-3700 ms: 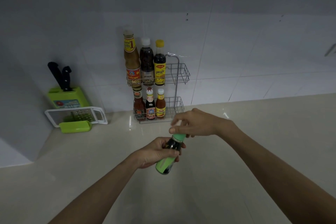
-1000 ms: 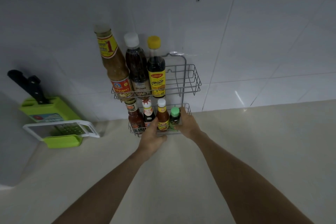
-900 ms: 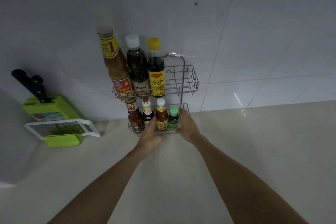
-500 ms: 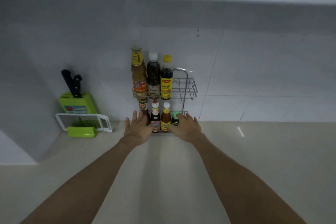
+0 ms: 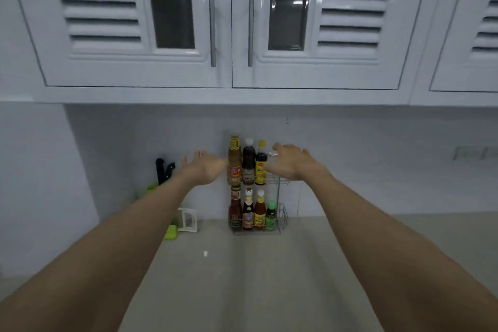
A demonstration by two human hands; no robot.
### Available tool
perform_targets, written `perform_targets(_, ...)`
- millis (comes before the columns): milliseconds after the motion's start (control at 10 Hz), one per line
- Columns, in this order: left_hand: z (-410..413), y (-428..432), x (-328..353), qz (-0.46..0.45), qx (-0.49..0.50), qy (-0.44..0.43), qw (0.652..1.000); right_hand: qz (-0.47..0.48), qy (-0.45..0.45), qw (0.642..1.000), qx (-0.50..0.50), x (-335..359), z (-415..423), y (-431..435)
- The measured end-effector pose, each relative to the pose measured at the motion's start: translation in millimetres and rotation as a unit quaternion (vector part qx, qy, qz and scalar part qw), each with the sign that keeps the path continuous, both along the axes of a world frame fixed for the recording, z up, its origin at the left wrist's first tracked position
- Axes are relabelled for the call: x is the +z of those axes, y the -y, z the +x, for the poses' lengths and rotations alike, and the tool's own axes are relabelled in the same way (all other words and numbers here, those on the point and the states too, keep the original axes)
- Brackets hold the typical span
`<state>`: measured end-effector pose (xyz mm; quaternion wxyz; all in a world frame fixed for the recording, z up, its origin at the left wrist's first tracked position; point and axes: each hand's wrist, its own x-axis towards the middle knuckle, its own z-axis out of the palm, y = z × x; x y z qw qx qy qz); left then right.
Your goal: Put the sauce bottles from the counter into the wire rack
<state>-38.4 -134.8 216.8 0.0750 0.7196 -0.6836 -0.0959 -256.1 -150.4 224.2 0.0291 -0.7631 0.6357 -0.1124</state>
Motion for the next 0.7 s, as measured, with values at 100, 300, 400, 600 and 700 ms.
perform_targets(100, 15, -47, 45, -0.018, -0.002, 0.011, 1.000, -0.020, -0.008, 1.000, -0.005, 49, 7, -43)
perform_targets(300, 26, -123, 134, -0.059, -0.022, 0.015, 0.998, -0.058, 0.001, 0.998, -0.004, 147, 16, -127)
perform_targets(400, 24, -153, 168, -0.044, -0.012, -0.083, 0.995, -0.063, -0.005, 0.998, -0.012, 181, 17, -157)
perform_targets(600, 13, -194, 204, -0.024, -0.010, -0.099, 0.995, -0.079, -0.038, 0.996, -0.019, 212, 19, -197)
perform_targets(700, 11, -200, 201, -0.005, 0.000, -0.113, 0.994, -0.085, -0.043, 0.995, -0.022, 212, 18, -206)
